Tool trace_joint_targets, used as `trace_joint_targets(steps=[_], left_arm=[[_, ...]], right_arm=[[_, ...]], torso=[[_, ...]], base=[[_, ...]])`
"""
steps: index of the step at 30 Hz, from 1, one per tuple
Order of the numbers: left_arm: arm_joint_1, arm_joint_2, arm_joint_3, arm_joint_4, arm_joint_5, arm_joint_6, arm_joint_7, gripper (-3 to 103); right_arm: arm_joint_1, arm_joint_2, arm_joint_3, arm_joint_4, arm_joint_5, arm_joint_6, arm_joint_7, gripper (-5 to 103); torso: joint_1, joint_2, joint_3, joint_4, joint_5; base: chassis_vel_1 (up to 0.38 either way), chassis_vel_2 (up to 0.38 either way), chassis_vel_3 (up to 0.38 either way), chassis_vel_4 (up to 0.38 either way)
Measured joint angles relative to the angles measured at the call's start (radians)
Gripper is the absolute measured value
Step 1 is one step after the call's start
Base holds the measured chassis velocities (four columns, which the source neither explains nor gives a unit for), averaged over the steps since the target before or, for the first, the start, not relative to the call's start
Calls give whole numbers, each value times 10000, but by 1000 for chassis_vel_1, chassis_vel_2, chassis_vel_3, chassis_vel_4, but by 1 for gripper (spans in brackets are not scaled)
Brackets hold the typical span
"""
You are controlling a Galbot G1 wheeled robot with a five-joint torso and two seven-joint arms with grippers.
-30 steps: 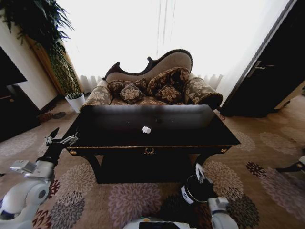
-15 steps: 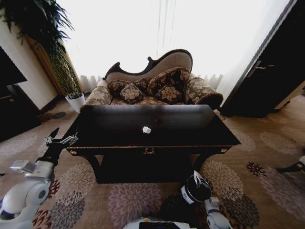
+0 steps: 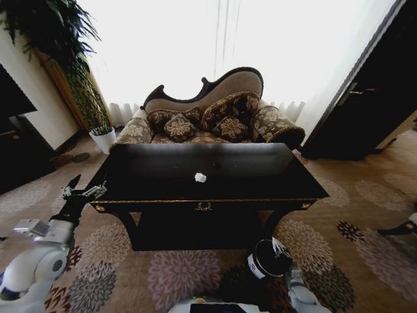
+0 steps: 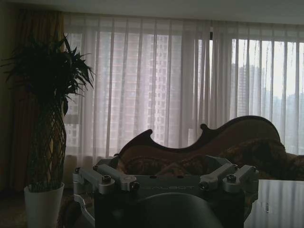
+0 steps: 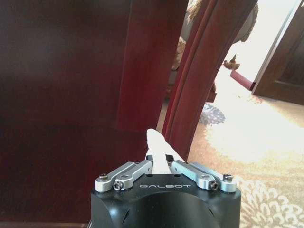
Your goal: Move to the front of the table and place the trash on the table into the trash bin.
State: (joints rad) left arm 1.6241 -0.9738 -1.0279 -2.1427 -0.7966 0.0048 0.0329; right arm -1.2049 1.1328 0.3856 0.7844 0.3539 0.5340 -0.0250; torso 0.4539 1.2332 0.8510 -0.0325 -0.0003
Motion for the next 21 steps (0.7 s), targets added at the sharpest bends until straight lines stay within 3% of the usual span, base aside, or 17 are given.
trace_joint_targets(steps=[2,7,9,12,16,18,20,21], left_arm=[[0,0,0,0,0,0,0,100],[0,0,0,0,0,0,0,100],[0,0,0,0,0,0,0,100],[0,0,0,0,0,0,0,100],[0,0,0,0,0,0,0,100],[0,0,0,0,0,-1,0,100],[0,0,0,0,0,0,0,100],[0,0,0,0,0,0,0,100]], right_arm=[[-13,12,-9,-23,-41,11,-23,2],[53,83,-26,-19,-10,26,-36,28],[62,97,-45,-15,-6,28,-40,28],[99,160,-70,-18,-1,30,-42,44],[96,206,-77,-29,0,30,-42,50],[78,221,-78,-42,0,30,-43,66],[75,219,-78,-43,2,30,-45,66],[75,208,-78,-43,17,30,-47,71]], torso=[[0,0,0,-1,0],[0,0,0,1,-1],[0,0,0,1,0],[0,0,0,1,0],[0,0,-1,1,2],[0,0,-1,0,0],[0,0,0,0,0],[0,0,-1,1,1]], base=[[0,0,0,0],[0,0,0,0],[0,0,0,0],[0,0,0,0],[0,0,0,0],[0,0,0,0],[0,0,0,0],[0,0,0,0]])
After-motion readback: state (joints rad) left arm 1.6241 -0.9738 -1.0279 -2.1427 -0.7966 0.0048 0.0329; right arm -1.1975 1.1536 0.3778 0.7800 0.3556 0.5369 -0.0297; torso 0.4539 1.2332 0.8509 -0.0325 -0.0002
